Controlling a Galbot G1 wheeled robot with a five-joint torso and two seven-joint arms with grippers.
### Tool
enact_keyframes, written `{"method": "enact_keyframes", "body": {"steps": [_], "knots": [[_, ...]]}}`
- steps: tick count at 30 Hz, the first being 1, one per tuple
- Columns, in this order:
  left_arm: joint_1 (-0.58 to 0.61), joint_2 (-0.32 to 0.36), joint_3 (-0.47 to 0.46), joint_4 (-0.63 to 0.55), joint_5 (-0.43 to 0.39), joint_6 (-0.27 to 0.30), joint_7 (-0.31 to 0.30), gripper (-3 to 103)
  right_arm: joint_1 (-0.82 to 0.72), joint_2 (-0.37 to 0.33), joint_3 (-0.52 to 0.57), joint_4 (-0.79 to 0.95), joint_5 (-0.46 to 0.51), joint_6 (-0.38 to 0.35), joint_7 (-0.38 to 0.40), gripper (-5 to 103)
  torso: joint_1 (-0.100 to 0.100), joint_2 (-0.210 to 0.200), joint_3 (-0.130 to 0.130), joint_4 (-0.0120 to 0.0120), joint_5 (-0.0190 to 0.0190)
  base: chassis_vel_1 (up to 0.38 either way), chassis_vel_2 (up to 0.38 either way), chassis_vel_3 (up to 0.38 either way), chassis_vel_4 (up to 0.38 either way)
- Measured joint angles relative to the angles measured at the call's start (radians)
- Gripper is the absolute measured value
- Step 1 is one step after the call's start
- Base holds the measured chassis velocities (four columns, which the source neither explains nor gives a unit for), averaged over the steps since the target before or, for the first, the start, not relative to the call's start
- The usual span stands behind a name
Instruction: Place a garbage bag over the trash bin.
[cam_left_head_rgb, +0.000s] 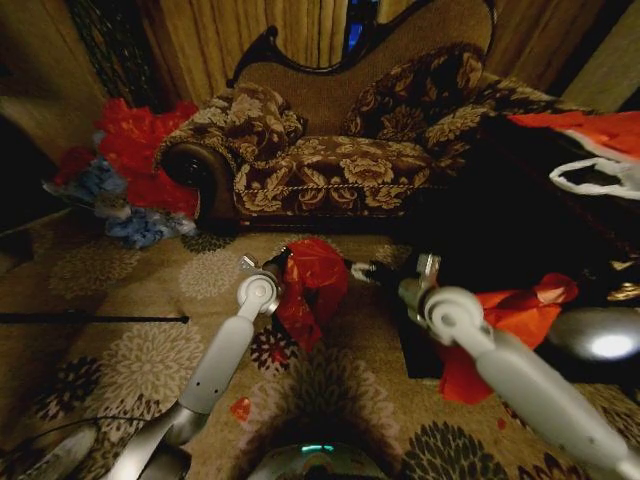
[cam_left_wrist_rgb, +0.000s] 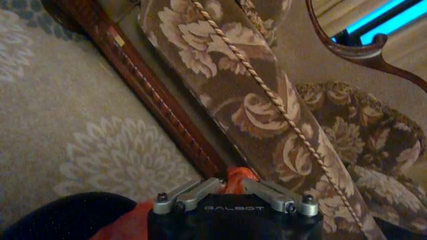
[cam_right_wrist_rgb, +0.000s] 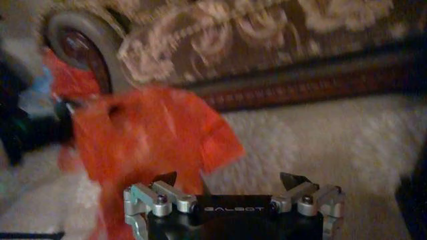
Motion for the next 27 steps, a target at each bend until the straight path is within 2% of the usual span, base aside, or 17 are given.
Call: {"method": "enact_keyframes", "body": {"steps": [3, 4, 5, 6, 9, 12, 14, 19, 24, 25, 27], "knots": [[-0.002, -0.001, -0.001, 0.001, -0.001, -0.001, -0.004, 0, -0.038, 0.047, 0.0, -0.03, -0.031, 0.016, -0.002, 100, 0.0, 0.0, 0.0, -0.0001, -0.0004, 0.0, 0.0, 0.0, 0.0], [-0.004, -0.001, -0.001, 0.002, -0.001, -0.002, -0.007, 0, -0.052, 0.095, -0.003, -0.06, -0.045, 0.037, -0.004, 100, 0.0, 0.0, 0.0, 0.0, 0.0, 0.0, 0.0, 0.0, 0.0], [-0.004, -0.001, -0.001, 0.002, -0.001, -0.002, -0.007, 0, -0.052, 0.095, -0.003, -0.06, -0.045, 0.037, -0.004, 100, 0.0, 0.0, 0.0, 0.0, 0.0, 0.0, 0.0, 0.0, 0.0], [-0.004, -0.001, -0.001, 0.002, -0.002, -0.002, -0.009, 0, -0.053, 0.128, -0.009, -0.081, -0.048, 0.047, -0.003, 100, 0.0, 0.0, 0.0, 0.0001, -0.0006, 0.0, 0.0, 0.0, 0.0], [-0.005, 0.0, 0.0, 0.002, -0.003, -0.002, -0.013, 0, -0.029, 0.228, -0.034, -0.153, -0.04, 0.055, 0.008, 100, 0.0, 0.0, 0.0, 0.0003, -0.0006, 0.0, 0.0, 0.0, 0.0], [-0.005, 0.002, 0.0, 0.003, -0.003, -0.003, -0.014, 0, -0.011, 0.263, -0.047, -0.189, -0.033, 0.056, 0.011, 100, 0.0, 0.0, 0.0, 0.0004, -0.0005, 0.0, 0.0, 0.0, 0.0], [-0.005, 0.005, -0.003, 0.005, -0.004, -0.004, -0.015, 0, 0.021, 0.311, -0.068, -0.252, -0.034, 0.058, 0.008, 100, 0.0, 0.0, 0.0, 0.0003, -0.0005, 0.0, 0.0, 0.0, 0.0], [-0.001, 0.008, -0.008, 0.013, -0.005, -0.005, -0.02, 0, 0.086, 0.365, -0.088, -0.341, -0.067, 0.089, 0.002, 100, 0.0, 0.0, 0.0, 0.0003, -0.0004, 0.0, 0.0, 0.0, 0.0], [0.01, 0.011, -0.014, 0.012, -0.004, -0.005, -0.033, 0, 0.148, 0.376, -0.107, -0.365, -0.086, 0.098, 0.002, 101, 0.0, 0.0, 0.0, 0.0004, -0.0004, 0.0, 0.0, 0.0, 0.0], [0.016, 0.015, -0.019, 0.008, -0.004, -0.005, -0.035, 0, 0.162, 0.362, -0.12, -0.346, -0.082, 0.095, 0.013, 91, 0.0, 0.0, 0.0, 0.0005, -0.0005, 0.0, 0.0, 0.0, 0.0], [0.019, 0.018, -0.021, 0.005, -0.004, -0.005, -0.036, 0, 0.166, 0.347, -0.131, -0.327, -0.075, 0.092, 0.019, 91, 0.0, 0.0, 0.0, 0.0005, -0.0005, 0.0, 0.0, 0.0, 0.0]]}}
